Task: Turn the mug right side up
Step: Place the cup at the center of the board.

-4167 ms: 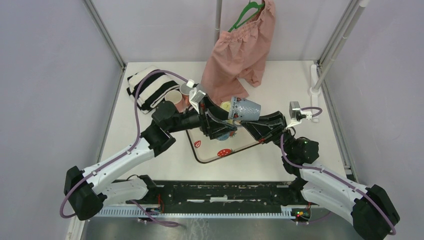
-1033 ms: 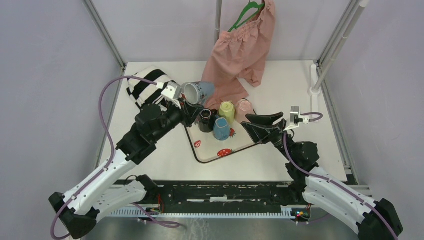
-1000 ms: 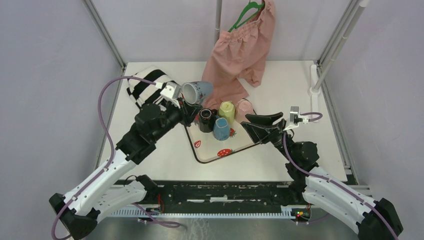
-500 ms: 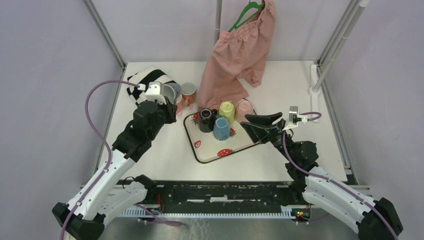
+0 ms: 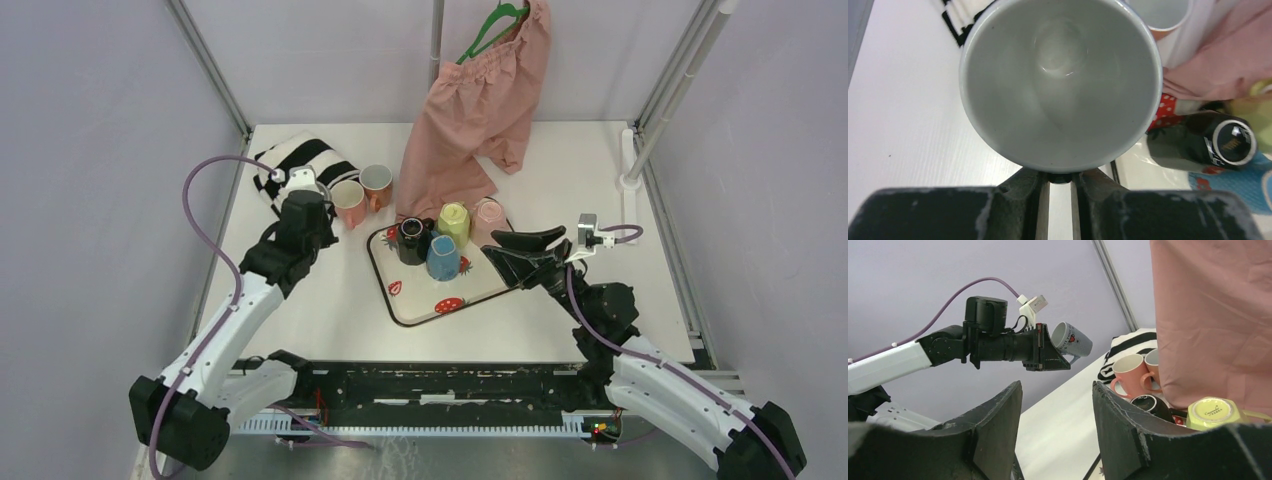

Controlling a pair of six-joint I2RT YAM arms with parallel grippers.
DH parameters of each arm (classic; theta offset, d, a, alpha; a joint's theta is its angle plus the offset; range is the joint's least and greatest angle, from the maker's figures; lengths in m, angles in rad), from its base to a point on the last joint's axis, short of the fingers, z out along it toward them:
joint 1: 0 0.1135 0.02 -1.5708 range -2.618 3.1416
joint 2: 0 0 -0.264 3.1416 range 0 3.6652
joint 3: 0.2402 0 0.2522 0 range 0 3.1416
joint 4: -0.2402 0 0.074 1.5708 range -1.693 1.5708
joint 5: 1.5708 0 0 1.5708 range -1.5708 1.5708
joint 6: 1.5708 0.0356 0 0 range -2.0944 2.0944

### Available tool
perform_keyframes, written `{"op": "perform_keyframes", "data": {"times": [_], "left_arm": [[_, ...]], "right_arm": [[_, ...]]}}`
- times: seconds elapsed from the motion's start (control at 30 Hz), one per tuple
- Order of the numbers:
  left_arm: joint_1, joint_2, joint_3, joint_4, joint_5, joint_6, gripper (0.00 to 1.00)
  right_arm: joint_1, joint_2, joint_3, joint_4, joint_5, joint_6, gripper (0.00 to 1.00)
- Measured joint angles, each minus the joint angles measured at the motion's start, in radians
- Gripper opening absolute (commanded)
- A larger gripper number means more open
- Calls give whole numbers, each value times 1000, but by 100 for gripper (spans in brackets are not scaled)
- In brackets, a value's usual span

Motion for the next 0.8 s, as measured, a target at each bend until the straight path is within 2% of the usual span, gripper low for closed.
{"op": "perform_keyframes", "data": {"times": [0.5,0.8], "left_arm": [[193,289,10,-26,122,0,2],[243,475,130,-34,180,0,2]], "right_arm": [[0,-74,0,-109,38,-76,59],[0,-116,0,-182,62,-145,60]]}}
